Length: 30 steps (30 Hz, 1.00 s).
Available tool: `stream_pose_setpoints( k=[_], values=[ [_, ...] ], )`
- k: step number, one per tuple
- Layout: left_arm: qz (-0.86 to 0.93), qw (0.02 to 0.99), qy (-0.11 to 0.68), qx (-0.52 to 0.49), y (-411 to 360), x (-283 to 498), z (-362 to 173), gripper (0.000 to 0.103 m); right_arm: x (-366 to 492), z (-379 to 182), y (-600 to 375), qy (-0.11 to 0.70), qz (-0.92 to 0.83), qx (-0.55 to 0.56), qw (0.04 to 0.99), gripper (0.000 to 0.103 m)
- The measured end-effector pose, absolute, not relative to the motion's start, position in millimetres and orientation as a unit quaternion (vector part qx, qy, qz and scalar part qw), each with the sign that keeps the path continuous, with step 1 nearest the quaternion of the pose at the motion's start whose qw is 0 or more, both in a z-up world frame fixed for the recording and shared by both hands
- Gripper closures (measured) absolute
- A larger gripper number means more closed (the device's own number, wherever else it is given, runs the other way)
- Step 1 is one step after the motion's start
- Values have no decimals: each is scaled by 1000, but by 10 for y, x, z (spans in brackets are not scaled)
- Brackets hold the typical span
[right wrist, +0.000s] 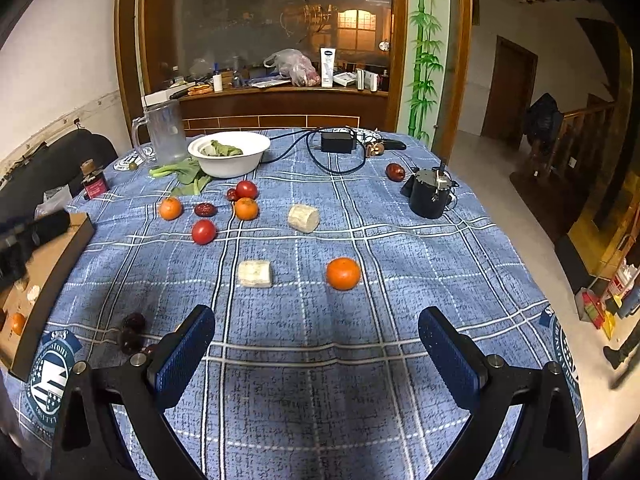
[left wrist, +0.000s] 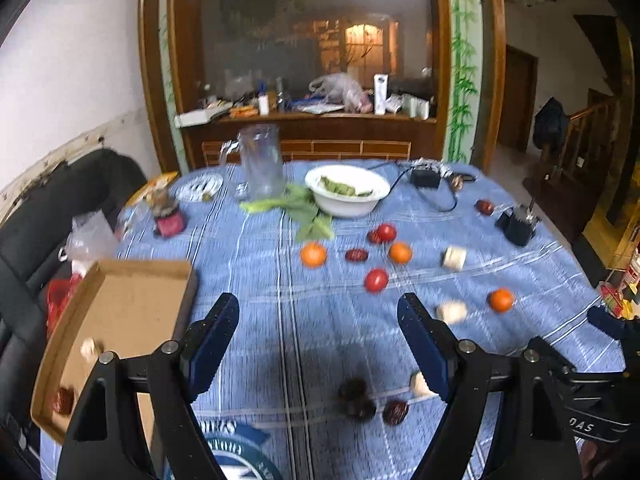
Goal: Organize fruits
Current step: 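Move the left tool to a white cube while the right tool approaches an orange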
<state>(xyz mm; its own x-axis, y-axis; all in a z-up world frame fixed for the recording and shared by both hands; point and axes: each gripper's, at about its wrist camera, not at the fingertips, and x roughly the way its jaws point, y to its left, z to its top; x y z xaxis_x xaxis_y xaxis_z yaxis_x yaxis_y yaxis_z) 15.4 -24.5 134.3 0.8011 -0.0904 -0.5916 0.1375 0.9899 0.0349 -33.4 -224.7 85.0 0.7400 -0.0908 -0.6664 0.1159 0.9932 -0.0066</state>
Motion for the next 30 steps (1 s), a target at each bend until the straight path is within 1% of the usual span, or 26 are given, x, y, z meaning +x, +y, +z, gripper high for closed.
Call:
stream_pose_setpoints(
  k=[5,10,12,16,17,19,21,23,26,30],
  values=[
    [-79,946,309,47,-320,266,1382,22,-213,879,-2394,354,-56,27,933,1],
    [-101,935,337,55,-454,358,1144,22,-70,817,-2580,367,-63,42,927,8],
    [-109,930,347,54,-498,382,1016,22,-26,756,-2644,379,-61,55,922,15],
    [-121,918,375,51,-589,427,766,23,51,607,-2649,398,-54,56,914,20],
    [-127,915,381,49,-606,432,718,23,74,575,-2648,403,-51,56,912,23],
    [-138,909,389,47,-650,436,641,24,110,531,-2659,407,-48,56,910,25],
    [-150,905,395,48,-702,449,593,30,150,493,-2680,410,-48,58,909,26],
    [-155,901,402,45,-748,494,584,35,203,456,-2702,413,-47,61,908,29],
    [-165,899,403,38,-830,593,593,35,286,402,-2714,417,-43,61,906,32],
    [-171,896,407,35,-972,775,564,36,391,337,-2733,421,-42,60,904,33]
  ],
)
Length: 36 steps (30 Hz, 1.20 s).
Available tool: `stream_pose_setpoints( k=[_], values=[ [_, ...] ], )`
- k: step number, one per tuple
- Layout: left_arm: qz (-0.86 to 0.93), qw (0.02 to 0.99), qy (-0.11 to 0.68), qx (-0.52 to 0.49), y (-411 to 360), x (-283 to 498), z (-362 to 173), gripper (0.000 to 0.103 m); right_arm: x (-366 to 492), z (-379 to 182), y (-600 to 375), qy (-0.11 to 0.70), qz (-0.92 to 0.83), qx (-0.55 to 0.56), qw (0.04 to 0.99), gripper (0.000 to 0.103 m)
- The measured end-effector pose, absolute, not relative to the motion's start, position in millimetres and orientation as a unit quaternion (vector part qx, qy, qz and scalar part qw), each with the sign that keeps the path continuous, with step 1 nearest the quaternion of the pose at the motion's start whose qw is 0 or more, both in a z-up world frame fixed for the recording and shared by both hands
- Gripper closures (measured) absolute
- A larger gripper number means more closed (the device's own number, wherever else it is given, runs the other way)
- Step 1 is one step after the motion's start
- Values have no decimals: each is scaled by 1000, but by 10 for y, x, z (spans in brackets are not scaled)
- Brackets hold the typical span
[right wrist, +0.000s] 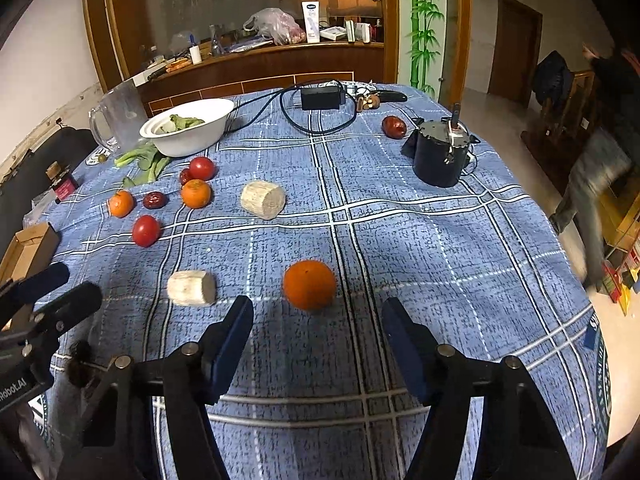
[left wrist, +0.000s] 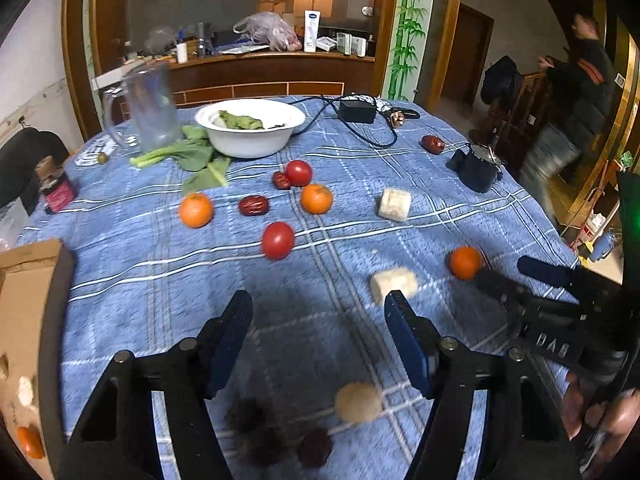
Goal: Organize fruits
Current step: 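Move the left tool to a white cube while the right tool approaches an orange, then close the left tool on the white cube while the right tool grasps the orange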
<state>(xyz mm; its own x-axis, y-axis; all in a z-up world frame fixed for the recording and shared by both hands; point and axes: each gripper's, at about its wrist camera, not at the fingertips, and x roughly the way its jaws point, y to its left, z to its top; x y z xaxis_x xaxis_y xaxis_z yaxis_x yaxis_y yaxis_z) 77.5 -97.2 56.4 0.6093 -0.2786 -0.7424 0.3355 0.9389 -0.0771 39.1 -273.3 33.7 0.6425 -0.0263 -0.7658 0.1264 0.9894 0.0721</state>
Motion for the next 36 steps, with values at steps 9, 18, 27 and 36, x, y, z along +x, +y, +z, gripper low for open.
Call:
stream_pose_setpoints(
  k=[9,18,27,36],
  values=[
    [-202,869,450,31,-1314,1066,272,53,637,170,-2792,434,-32,68,898,46],
    [-222,868,443,23,-1391,1162,274,53,749,55,-2796,442,-23,69,894,50],
    [-246,855,457,-21,-1280,1235,265,54,738,55,-2801,435,-11,79,897,64],
    [-251,849,463,43,-1549,1169,142,58,702,61,-2850,433,-1,98,896,67]
  ],
)
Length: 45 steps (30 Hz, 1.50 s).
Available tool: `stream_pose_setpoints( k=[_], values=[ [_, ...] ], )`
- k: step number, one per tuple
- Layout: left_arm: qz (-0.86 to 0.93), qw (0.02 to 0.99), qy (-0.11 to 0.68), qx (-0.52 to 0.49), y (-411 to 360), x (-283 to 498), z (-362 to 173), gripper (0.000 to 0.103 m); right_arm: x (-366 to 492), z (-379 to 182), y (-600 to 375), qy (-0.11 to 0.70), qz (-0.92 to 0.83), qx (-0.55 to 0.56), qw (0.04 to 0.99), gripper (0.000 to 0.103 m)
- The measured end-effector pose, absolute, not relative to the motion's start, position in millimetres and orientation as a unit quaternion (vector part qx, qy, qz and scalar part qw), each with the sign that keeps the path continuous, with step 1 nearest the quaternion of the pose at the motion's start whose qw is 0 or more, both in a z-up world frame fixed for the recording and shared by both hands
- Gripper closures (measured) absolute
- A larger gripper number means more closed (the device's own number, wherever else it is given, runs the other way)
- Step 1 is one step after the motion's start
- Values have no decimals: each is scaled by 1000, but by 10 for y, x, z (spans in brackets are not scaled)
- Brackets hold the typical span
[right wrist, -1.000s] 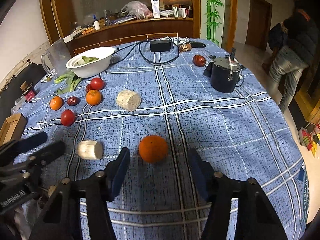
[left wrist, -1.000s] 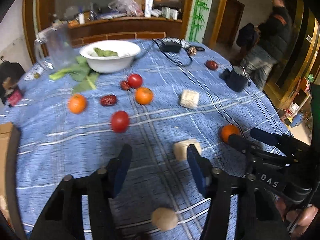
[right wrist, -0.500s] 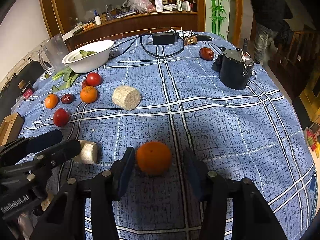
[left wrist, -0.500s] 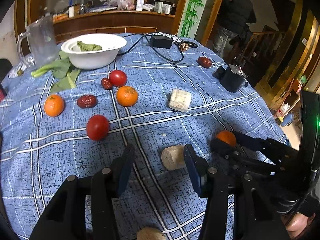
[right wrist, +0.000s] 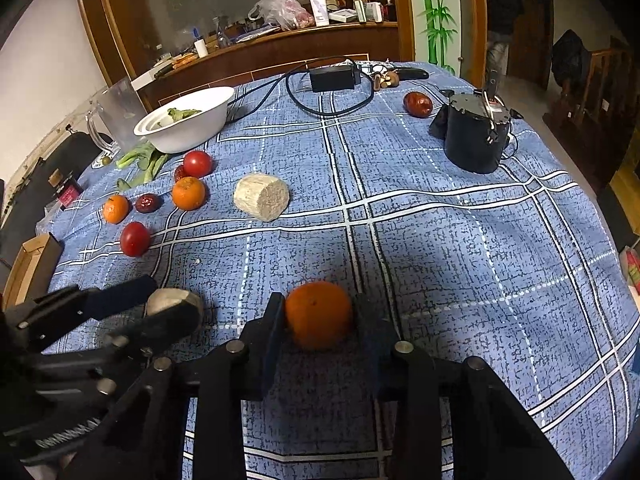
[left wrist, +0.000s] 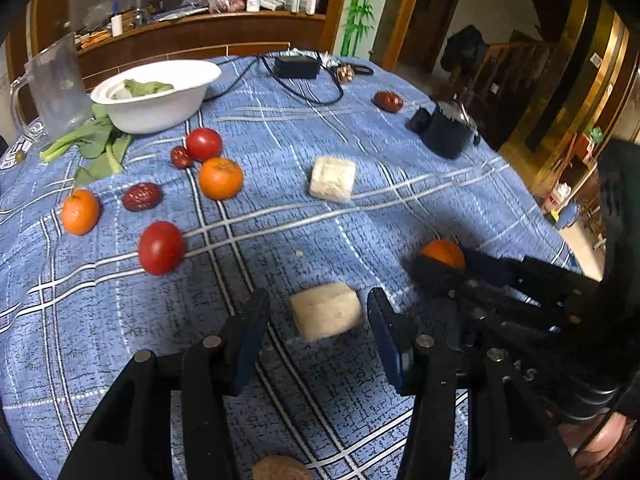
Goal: Organize fruits
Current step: 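Close the left tool on the white cube while the right tool grasps the orange, then carry the white cube and the orange over the cardboard tray with both tools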
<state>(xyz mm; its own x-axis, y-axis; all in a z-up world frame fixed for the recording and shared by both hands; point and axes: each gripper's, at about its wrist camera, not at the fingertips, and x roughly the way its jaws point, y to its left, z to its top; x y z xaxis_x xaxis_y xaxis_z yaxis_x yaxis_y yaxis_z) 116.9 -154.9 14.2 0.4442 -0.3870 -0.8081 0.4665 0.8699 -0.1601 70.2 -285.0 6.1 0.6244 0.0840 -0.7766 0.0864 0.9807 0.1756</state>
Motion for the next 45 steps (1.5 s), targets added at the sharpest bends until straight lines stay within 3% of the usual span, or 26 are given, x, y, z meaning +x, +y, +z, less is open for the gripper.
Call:
stream_pose_setpoints(
  k=[3,23,45],
  values=[
    [-257,844,467,46,-1575,1150,95,67,695,58,-2850,432,1,98,896,67],
    [-222,868,442,44,-1401,849,372,67,610,129,-2690,421,-1,78,904,68],
    [-144,910,388,-4,-457,95,876,67,-12,636,-1816,391,57,43,918,67]
  ],
)
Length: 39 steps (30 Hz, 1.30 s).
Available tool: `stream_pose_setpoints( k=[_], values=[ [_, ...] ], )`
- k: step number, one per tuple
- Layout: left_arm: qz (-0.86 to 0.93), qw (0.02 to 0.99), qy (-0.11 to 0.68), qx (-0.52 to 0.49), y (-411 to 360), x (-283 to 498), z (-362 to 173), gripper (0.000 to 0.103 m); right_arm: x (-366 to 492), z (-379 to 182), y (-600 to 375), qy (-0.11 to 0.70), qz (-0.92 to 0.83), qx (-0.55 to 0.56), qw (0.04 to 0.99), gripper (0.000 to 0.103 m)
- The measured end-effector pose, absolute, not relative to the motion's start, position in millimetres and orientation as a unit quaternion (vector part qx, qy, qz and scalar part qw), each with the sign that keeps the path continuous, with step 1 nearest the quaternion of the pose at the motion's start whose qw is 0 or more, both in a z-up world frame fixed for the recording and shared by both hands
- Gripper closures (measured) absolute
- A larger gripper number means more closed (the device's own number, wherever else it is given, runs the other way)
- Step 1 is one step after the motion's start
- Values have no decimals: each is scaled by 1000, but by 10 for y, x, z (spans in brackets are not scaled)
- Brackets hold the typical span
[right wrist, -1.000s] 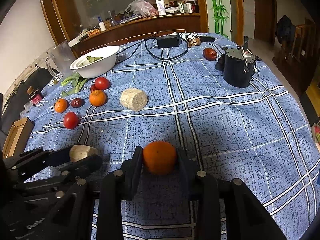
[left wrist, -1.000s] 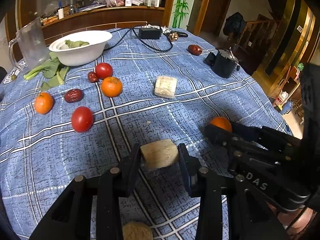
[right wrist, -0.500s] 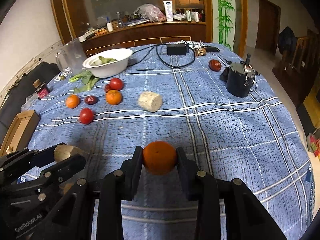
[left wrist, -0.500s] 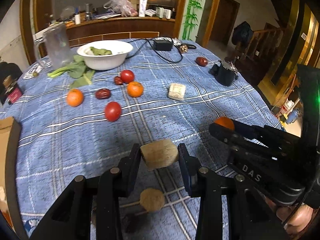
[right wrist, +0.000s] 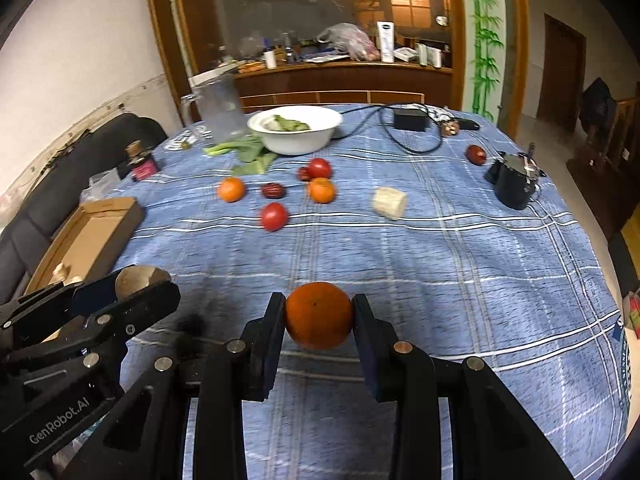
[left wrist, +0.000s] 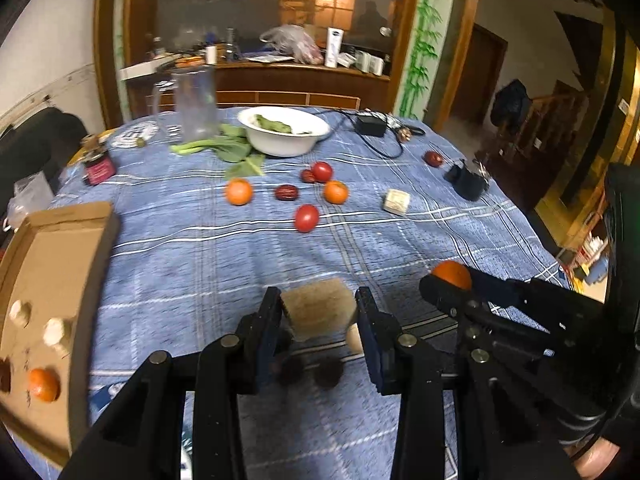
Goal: Organize fruits
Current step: 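Carry the white cube and the orange over the cardboard tray with both tools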
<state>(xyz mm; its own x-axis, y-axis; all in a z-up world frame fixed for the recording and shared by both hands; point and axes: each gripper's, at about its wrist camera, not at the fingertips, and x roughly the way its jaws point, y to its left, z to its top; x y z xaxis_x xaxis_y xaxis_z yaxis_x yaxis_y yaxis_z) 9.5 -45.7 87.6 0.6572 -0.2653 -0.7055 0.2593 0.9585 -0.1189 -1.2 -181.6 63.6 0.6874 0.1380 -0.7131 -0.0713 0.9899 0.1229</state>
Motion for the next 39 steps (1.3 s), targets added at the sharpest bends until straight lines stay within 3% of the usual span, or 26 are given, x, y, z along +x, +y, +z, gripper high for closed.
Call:
stream_pose_setpoints(
  k=[23,39],
  values=[
    [18,938,334,-94,1423,-526,1091,66,-393,862,-137,381,176,-1,908,67],
    [104,932,336,-80,2523,-427,1000,66,-302,810,1170,400,237,-33,885,66]
  ],
)
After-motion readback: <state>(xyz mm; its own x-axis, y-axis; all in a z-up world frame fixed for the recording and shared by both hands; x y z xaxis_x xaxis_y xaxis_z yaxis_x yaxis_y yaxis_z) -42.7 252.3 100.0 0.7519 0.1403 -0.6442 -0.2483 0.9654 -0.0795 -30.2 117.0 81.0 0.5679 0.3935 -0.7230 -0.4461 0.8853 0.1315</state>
